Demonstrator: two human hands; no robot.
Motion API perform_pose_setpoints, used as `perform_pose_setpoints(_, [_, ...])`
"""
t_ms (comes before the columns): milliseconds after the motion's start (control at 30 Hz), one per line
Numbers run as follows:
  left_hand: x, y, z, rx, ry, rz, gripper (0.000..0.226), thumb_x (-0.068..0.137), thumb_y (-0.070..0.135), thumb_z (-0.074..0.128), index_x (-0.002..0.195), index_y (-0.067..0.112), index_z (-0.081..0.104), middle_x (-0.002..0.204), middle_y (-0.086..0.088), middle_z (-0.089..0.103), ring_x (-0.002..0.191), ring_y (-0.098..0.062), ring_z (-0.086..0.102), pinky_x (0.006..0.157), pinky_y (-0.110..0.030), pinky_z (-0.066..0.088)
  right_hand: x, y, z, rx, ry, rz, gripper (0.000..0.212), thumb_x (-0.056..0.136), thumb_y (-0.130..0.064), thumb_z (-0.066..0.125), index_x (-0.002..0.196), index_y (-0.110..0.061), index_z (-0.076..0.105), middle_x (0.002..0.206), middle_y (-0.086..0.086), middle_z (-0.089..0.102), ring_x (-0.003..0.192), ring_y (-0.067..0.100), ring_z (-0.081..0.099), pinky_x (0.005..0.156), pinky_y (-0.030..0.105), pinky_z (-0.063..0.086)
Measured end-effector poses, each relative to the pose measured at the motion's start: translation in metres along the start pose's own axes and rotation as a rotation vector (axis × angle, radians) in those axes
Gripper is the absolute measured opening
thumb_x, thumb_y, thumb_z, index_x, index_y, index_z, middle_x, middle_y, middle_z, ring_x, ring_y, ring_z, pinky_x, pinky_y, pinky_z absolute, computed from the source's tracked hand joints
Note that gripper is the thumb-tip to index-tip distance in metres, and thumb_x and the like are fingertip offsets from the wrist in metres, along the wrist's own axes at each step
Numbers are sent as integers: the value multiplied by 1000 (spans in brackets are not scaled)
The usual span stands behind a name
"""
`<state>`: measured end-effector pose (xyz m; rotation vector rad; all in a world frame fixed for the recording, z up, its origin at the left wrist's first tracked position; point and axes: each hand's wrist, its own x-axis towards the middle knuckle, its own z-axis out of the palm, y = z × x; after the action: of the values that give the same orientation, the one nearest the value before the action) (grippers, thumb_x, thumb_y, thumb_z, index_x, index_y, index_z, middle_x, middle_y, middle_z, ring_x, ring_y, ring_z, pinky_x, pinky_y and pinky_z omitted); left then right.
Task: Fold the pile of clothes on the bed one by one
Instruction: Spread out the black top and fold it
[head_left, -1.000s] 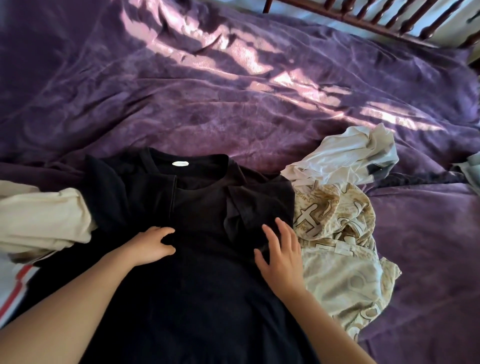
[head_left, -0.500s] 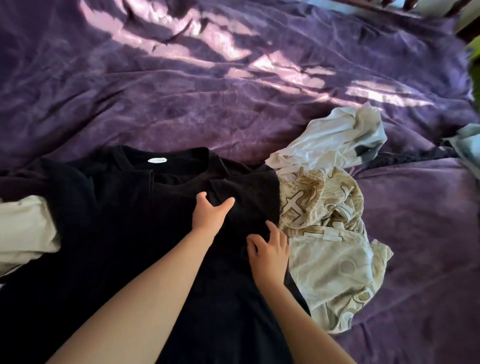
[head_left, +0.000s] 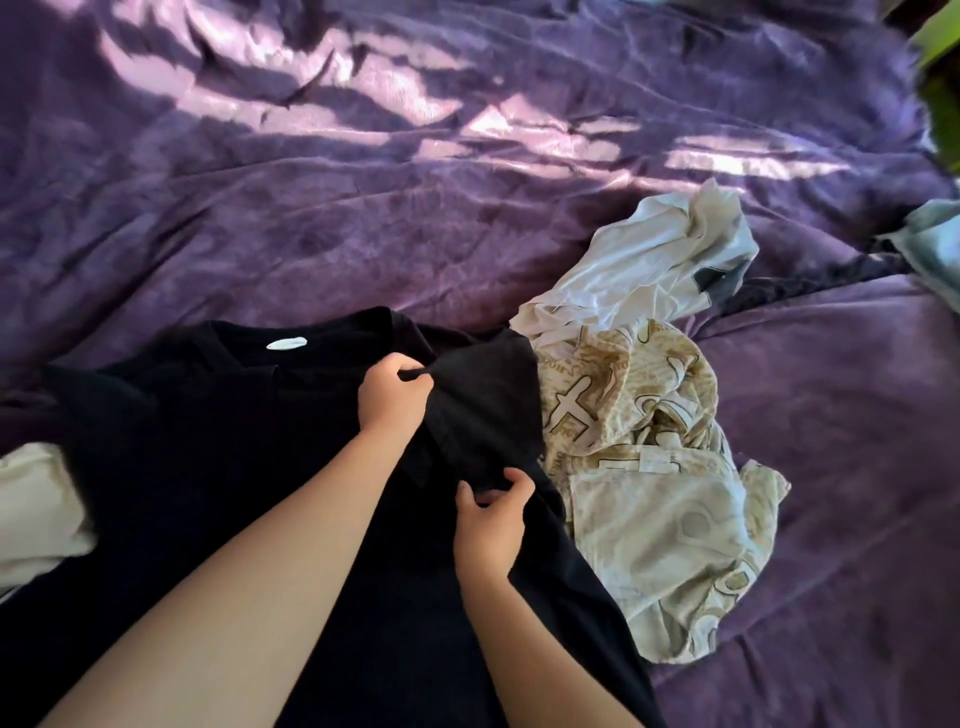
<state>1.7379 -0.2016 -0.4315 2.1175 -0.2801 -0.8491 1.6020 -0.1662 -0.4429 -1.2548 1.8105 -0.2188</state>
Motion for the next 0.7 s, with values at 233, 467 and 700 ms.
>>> perform_pose_setpoints(233, [-24,-19,-46,-417,179,63,34,80,-9,54,65,21,55,63,-1,48,45,-2,41,41,-13,33,-19,9,-15,-219,158,-717,26,80,-12,51,99,-10,69,78,2,61,66,13,53,58,20,38])
perform_pose_setpoints(467, [-52,-79,-72,-170,86,-170,59,85,-1,57,138,18,39,133,-12,44,102,-19,52,91,-32,44,-25,32,-18,-698,27,-987,36,79,-42,47,96,-23,72,101,8,66,99,25,52,67,34,53])
perform_pose_setpoints(700, [-61,-86,-64,7,4,-145,77,86,-4,54,146,32,23,125,-12,36,82,-21,55,84,-41,52,21,37,-37,-1275,-161,-712,52,76,-50,33,117,-32,59,119,13,65,100,37,65,73,49,54])
